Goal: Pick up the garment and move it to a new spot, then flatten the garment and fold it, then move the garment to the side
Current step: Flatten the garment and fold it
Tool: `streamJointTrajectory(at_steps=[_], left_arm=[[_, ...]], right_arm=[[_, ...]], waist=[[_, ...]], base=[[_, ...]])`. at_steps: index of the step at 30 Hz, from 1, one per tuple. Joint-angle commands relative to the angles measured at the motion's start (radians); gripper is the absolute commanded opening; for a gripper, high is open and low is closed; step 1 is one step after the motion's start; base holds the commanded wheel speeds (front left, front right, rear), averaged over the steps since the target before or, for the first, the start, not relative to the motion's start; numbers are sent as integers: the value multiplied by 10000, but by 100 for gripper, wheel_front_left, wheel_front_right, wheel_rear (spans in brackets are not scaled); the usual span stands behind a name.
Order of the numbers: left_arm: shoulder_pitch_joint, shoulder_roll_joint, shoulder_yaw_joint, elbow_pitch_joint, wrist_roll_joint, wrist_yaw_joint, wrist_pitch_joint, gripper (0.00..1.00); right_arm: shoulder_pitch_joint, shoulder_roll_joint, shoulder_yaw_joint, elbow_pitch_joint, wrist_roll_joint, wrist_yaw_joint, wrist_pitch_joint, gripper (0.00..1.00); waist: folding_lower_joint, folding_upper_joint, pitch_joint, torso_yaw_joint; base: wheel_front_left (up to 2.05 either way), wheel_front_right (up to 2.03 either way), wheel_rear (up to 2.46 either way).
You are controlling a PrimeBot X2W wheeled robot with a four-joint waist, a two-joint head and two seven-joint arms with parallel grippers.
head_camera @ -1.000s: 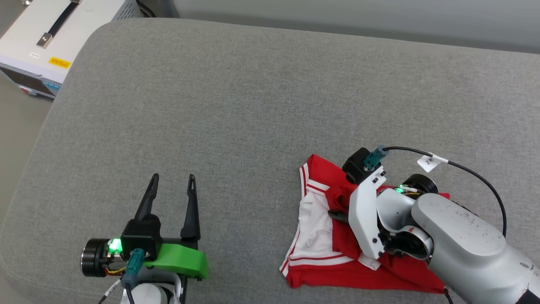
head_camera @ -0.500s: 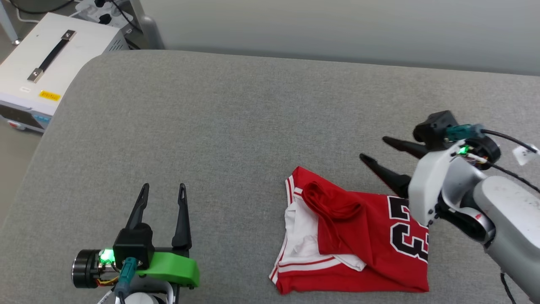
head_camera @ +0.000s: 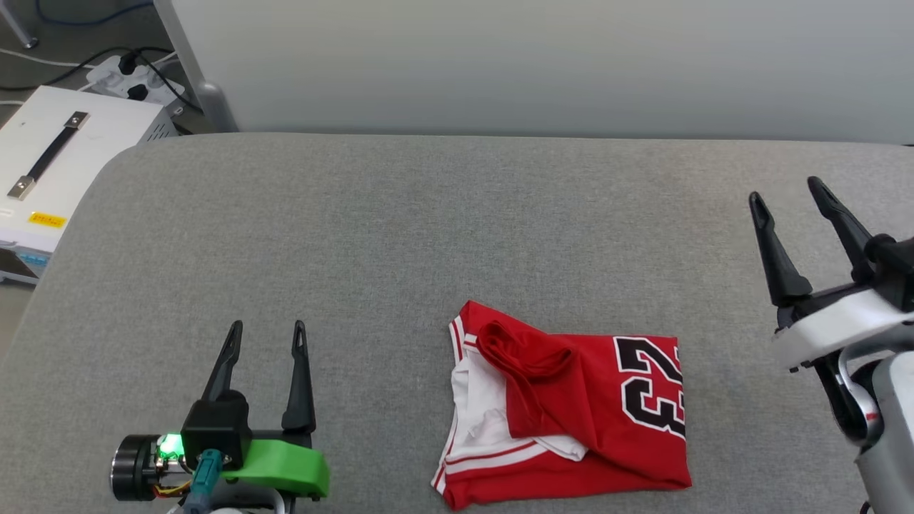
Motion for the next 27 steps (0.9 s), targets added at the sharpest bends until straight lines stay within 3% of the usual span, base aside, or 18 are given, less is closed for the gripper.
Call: streamJointTrajectory(at_steps=[1,6,14,27], left_arm=[[150,75,29,-67,77,20,-59,100],[272,88,26,-185,80,6,-59,100],[439,85,-108,-303,118,-50,-59,100],[667,69,-148,54,-36,-191,-59,100]], right_arm=[[324,294,-411,-239,-388,-7,-162,100],[1498,1347,-1454,-1092,-1528,-7,-360,100],[3200,2668,-2177,-1882,-1760,-7,-398,100],[4466,3113,-1869,-1717,-1950,-7,-401,100]], waist=[[0,0,-107,-100],[0,0,-266,-179],[0,0,-469,-173],[0,0,-646,-122]], base=[[0,0,0],[0,0,0],[0,0,0],[0,0,0]])
